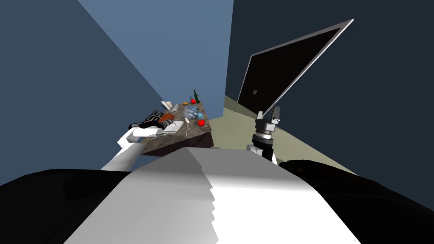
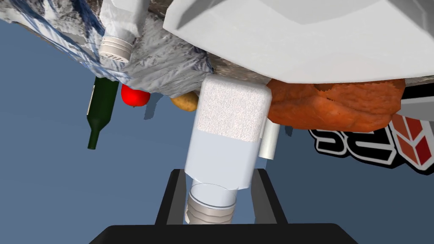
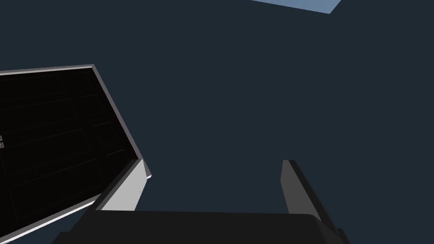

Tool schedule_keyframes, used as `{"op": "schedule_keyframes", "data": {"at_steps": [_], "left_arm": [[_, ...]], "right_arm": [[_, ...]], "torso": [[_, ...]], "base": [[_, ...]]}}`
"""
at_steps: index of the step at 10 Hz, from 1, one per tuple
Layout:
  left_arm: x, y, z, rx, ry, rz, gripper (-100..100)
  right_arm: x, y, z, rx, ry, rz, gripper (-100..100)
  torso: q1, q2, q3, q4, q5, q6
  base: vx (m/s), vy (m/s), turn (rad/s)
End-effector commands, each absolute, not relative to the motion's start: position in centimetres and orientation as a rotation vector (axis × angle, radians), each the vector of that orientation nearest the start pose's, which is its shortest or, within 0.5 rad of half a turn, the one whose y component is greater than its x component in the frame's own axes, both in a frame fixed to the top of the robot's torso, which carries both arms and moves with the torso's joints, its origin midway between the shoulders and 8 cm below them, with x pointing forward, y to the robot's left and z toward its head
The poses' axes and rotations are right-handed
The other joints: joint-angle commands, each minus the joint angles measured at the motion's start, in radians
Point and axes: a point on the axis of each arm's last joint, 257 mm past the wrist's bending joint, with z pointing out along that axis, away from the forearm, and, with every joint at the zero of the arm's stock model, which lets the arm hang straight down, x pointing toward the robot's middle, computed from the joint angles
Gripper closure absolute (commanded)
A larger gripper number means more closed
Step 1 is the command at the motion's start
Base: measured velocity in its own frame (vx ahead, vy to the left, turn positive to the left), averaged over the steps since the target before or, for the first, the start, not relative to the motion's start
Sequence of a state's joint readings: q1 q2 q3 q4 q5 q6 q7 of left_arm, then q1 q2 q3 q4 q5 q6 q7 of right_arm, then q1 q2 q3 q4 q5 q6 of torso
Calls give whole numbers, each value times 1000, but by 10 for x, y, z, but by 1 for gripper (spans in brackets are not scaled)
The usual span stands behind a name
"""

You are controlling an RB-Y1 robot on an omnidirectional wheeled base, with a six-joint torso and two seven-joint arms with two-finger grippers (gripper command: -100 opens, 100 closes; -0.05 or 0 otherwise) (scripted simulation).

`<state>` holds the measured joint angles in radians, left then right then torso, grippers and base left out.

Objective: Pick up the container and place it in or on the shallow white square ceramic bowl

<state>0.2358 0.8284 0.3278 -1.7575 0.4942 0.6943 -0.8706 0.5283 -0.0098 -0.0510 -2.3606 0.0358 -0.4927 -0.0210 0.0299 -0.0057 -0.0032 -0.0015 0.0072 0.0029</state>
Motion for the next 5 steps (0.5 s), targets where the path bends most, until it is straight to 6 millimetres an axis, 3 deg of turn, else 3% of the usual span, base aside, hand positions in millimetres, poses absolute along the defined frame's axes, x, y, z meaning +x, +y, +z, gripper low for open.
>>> {"op": "schedule_keyframes", "data": {"at_steps": [1,2,3,4,5], "left_arm": [[433,579,-207,-694,1943,68,100],[436,576,-208,-688,1943,56,100],[434,579,-206,-691,1943,66,100],[435,579,-205,-687,1941,65,-100],[435,579,-205,-687,1941,66,-100]], "right_arm": [[325,-288,50,589,602,1249,0],[325,-288,50,588,602,1249,0],[325,-288,50,589,602,1249,0],[325,-288,50,589,602,1249,0],[325,-288,50,589,602,1249,0]], "torso": [[0,0,0,0,0,0],[1,-1,0,0,0,0],[2,-2,-1,0,1,-1],[-5,-3,-2,-1,0,-1],[-10,-3,-2,-1,-1,-1]], "base": [[-30,223,-32],[0,226,-28],[5,100,-18],[0,21,-2],[0,9,0]]}}
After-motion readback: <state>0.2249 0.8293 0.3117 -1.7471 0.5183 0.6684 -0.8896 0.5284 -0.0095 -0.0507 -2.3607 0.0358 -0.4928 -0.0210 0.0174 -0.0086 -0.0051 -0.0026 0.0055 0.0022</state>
